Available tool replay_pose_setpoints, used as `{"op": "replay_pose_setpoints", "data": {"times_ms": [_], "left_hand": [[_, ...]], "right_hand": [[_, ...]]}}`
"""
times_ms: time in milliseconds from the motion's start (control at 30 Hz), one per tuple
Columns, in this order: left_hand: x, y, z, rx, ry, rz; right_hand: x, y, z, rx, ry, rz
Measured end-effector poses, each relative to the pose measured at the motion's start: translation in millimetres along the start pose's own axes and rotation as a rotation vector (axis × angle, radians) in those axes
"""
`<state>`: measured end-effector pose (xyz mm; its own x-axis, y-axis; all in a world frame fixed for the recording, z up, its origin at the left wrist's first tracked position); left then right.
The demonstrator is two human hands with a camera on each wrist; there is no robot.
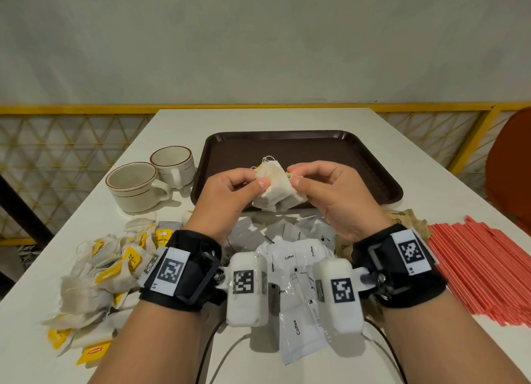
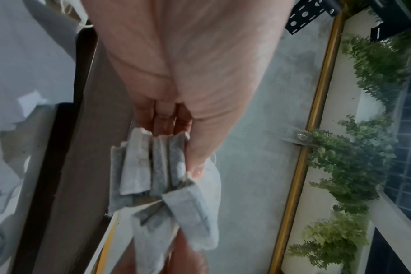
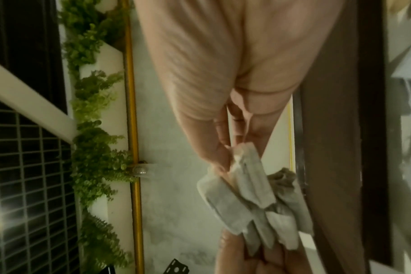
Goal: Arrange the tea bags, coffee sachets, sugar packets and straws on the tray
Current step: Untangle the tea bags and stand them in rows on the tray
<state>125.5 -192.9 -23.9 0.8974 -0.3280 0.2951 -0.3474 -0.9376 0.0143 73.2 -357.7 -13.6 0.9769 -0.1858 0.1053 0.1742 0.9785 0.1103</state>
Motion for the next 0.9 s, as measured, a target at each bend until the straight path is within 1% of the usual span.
{"op": "replay_pose_setpoints", "data": {"times_ms": [67,167,233,300,400,467,667,733,767,900], "left_hand": [[0,-1,-1,0.048,0.023,-0.006],[0,-2,-4,0.153,0.084,-0.004],[-1,1,-6,0.241,0.133,0.019],[-1,4,-7,0.302,0.172,0.021],[-1,5,-7,0.349,0.204,0.012],[-2,5,-7,0.358,0.205,0.013],[-2,4,-9,0.303,0.186,0.012],[-2,5,-8,0.29,0.172,0.013],[-3,6,-8,0.29,0.164,0.018],[-2,7,-8,0.297,0.169,-0.004]], "right_hand": [[1,-4,0,-0.084,-0.027,-0.045],[0,-14,7,-0.223,-0.131,-0.152],[0,-16,12,-0.252,-0.187,-0.179],[0,-12,14,-0.23,-0.196,-0.129],[-4,4,15,-0.276,-0.205,0.05],[-7,11,15,-0.295,-0.217,0.136],[-8,16,10,-0.185,-0.179,0.267],[-7,19,9,-0.201,-0.186,0.286],[-6,18,8,-0.219,-0.193,0.272],[-5,11,12,-0.36,-0.261,0.134]]}}
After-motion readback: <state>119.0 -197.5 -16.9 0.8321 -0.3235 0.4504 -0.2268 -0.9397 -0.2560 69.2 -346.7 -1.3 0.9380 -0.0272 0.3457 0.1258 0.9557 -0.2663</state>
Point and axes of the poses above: each hand's wrist, its own x-axis towards the middle knuckle, its own y-axis out of the palm, z = x × y, the point moved 6 cm from there along x, towards the middle knuckle, and after that the axes turned 3 degrees about y, right-handed, at the moved point
